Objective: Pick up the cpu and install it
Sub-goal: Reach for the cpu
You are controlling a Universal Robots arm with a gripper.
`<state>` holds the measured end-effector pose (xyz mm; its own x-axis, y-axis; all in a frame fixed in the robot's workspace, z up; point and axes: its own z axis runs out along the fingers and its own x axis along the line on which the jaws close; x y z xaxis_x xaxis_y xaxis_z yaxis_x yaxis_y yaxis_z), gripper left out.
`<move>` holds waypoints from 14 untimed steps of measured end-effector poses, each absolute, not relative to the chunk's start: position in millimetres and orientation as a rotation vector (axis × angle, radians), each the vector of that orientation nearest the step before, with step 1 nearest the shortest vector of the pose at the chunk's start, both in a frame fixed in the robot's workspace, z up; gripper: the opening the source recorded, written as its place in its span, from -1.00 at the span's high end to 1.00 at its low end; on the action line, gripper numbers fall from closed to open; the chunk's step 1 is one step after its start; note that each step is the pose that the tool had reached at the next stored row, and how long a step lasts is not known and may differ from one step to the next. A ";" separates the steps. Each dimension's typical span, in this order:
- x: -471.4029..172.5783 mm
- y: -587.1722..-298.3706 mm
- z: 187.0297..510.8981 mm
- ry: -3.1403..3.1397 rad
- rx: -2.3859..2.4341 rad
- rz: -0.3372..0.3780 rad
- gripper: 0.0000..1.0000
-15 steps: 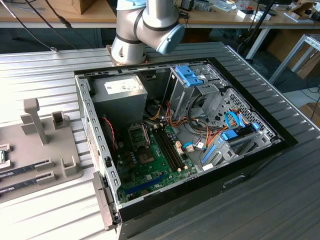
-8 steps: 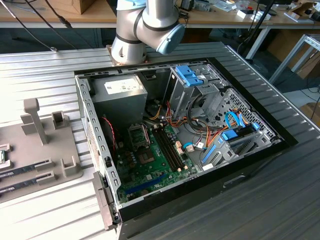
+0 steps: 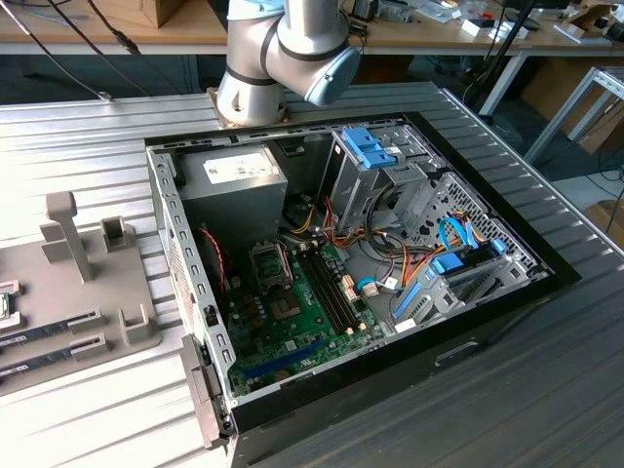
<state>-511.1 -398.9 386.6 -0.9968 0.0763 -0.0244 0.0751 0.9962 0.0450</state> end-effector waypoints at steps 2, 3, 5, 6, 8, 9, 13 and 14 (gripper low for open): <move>-511.6 -399.0 386.5 3.112 0.118 0.069 0.79; -511.8 -399.0 386.5 3.113 0.118 0.069 0.79; -512.7 -398.9 386.3 3.112 0.118 0.069 0.79; -512.9 -398.9 386.3 3.112 0.118 0.069 0.79; -513.5 -398.9 386.2 3.112 0.118 0.069 0.79; -513.7 -399.0 386.2 3.112 0.118 0.069 0.79; -514.7 -399.0 386.2 3.113 0.118 0.069 0.79; -514.9 -399.0 386.1 3.113 0.118 0.069 0.79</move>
<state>-514.9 -399.0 386.1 -0.9968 0.0762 -0.0244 0.0751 0.9962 0.0450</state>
